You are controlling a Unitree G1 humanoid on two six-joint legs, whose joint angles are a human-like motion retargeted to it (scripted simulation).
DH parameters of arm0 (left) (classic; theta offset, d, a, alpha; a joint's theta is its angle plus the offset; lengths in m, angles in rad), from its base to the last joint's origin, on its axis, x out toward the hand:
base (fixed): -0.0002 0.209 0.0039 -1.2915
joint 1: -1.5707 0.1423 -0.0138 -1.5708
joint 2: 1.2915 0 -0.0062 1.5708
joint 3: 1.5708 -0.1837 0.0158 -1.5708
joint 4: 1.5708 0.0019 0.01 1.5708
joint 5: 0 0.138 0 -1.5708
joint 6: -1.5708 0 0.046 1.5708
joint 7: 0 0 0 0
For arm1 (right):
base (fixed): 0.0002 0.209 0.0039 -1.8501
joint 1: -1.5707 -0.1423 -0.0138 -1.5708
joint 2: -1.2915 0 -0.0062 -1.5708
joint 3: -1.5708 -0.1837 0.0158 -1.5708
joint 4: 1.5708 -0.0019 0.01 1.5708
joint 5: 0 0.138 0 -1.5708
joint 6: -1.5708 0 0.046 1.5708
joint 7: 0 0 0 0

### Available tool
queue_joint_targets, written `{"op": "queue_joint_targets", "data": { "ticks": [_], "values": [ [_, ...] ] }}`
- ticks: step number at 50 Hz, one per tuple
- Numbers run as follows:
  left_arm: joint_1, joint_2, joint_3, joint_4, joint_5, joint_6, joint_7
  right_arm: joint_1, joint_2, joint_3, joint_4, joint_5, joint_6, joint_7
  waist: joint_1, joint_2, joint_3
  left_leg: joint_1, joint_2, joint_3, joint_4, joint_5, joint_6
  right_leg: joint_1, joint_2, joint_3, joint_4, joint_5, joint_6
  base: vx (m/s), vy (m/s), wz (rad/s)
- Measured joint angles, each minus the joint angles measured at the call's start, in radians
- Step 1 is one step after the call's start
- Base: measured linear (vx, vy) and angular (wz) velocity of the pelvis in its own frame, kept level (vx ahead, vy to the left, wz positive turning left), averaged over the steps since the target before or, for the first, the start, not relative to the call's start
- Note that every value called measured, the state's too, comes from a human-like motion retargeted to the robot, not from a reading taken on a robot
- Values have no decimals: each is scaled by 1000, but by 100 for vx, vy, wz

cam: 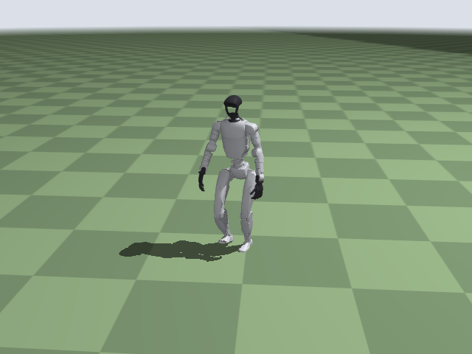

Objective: Sport exercise

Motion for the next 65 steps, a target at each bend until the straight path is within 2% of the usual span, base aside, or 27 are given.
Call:
{"op": "queue_joint_targets", "data": {
  "ticks": [3,5,8,11,15,17,20,22,25,27,31,33,37,38,41,43,45,49,52,54,57,65],
  "values": [
    [0,2,1,-5,2,5,-2,3,-5,-8,-3,3,1,5,-23,-18,19,13,-33,-2,22,-17,9,-10,-38,22,93,49,39,2,7,39],
    [-17,5,8,-7,5,11,-9,-11,-14,-17,-6,6,3,13,-24,-29,43,103,-53,-11,-117,33,13,-4,-93,-6,125,154,54,3,2,4],
    [-8,5,8,-11,11,14,-8,4,-11,-21,-9,6,2,12,-31,-50,52,87,-71,4,-57,9,20,-27,-180,-40,208,272,53,0,0,0],
    [-16,9,12,-17,20,20,-14,6,-15,-28,-14,4,4,16,-28,-43,57,110,-67,-10,-92,17,22,-39,-191,-49,224,303,45,2,2,8],
    [-14,13,11,-24,31,23,-14,26,-8,-34,-21,1,4,14,-35,-60,61,105,-88,-21,-60,9,25,-47,-213,-24,244,303,47,1,0,27],
    [-27,22,16,-29,36,27,-17,24,-6,-38,-30,-2,6,17,-21,-46,65,153,-71,-43,-137,33,23,-31,-189,-27,210,315,44,6,-1,16],
    [-19,28,13,-34,43,26,-12,35,14,-35,-45,-7,3,13,-28,-68,64,128,-94,-50,-70,14,27,-29,-204,3,214,310,52,1,-3,41],
    [-30,48,19,-36,48,27,-13,16,28,-35,-66,-9,6,15,-12,-53,67,173,-69,-75,-141,35,22,-2,-169,-2,163,324,49,6,-5,19],
    [-17,66,16,-36,55,25,-4,7,45,-31,-90,-15,3,9,-14,-77,62,146,-92,-84,-71,16,23,8,-179,24,161,314,55,2,-6,45],
    [-24,94,23,-34,58,24,-3,-13,49,-32,-101,-19,7,9,4,-62,63,184,-58,-109,-132,31,15,43,-142,6,101,323,45,7,-9,17],
    [-10,105,20,-43,65,19,10,-7,54,-28,-108,-26,7,0,6,-91,55,145,-76,-122,-35,-1,13,62,-156,7,102,291,35,2,-10,44],
    [-21,115,21,-52,69,19,11,-18,52,-30,-108,-27,9,1,27,-66,53,164,-28,-146,-56,-8,2,104,-112,-28,39,293,16,9,-14,6],
    [-18,117,12,-70,79,15,19,-11,54,-28,-110,-30,11,-6,40,-73,52,128,-15,-167,46,-48,-7,135,-99,-55,31,264,-7,4,-15,27],
    [-25,121,11,-77,81,16,19,-18,52,-31,-111,-30,13,-4,53,-51,52,131,21,-183,52,-60,-16,161,-63,-79,-12,270,-19,8,-17,9],
    [-20,120,1,-92,90,14,26,-8,53,-29,-116,-33,14,-12,66,-52,57,90,33,-200,161,-91,-26,178,-46,-103,-1,251,-36,2,-17,30],
    [-28,125,-2,-108,98,16,26,-12,48,-33,-124,-38,15,-13,90,-17,57,67,91,-228,222,-118,-45,215,17,-138,-61,262,-59,6,-19,9],
    [-22,122,-8,-120,105,14,31,-3,47,-29,-129,-43,15,-21,106,-8,66,32,112,-233,314,-131,-55,225,40,-158,-50,255,-75,1,-17,33],
    [-24,124,-12,-159,115,11,38,4,34,-30,-151,-58,16,-37,138,22,79,-80,213,-163,521,-80,-60,257,98,-212,-75,242,-122,2,-16,48],
    [-16,121,-13,-188,113,6,42,16,25,-28,-165,-65,15,-53,175,32,96,-181,247,-171,714,-13,-71,263,131,-233,-58,225,-157,1,-14,40],
    [-11,118,-13,-206,109,5,40,21,19,-32,-172,-64,16,-63,197,34,103,-257,259,-172,841,18,-58,265,144,-247,-58,219,-178,3,-13,56],
    [-1,113,-9,-229,101,5,32,29,10,-44,-182,-56,17,-71,224,27,113,-373,248,-173,1014,82,-36,266,146,-261,-64,210,-201,3,-11,70],
    [52,96,7,-209,104,0,-18,55,-1,-96,-206,-6,13,-80,256,-14,160,-616,87,-125,1234,188,-11,292,66,-285,-44,185,-212,3,-4,86]
  ]
}}
